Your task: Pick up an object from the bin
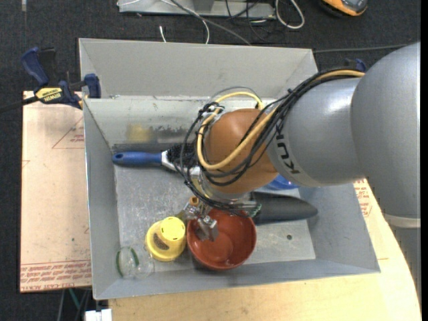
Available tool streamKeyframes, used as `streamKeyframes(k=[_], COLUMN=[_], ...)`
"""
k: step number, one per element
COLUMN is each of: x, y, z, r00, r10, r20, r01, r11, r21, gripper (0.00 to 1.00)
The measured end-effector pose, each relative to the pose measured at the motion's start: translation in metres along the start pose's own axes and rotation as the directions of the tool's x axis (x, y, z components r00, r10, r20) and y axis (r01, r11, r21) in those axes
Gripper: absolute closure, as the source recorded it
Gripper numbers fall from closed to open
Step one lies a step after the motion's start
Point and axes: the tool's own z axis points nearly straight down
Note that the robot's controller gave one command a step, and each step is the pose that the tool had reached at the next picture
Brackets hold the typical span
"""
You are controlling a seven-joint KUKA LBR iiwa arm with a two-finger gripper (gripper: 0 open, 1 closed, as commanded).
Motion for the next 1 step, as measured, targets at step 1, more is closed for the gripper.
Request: streamKeyframes(k=[1], x=[0.0008], y=[-0.0007], z=[-0.0058], r00=[0.998], r10=[0.063], r20=[0.0], r01=[-0.063], r11=[0.998], r21=[0.0], gripper=[1.0])
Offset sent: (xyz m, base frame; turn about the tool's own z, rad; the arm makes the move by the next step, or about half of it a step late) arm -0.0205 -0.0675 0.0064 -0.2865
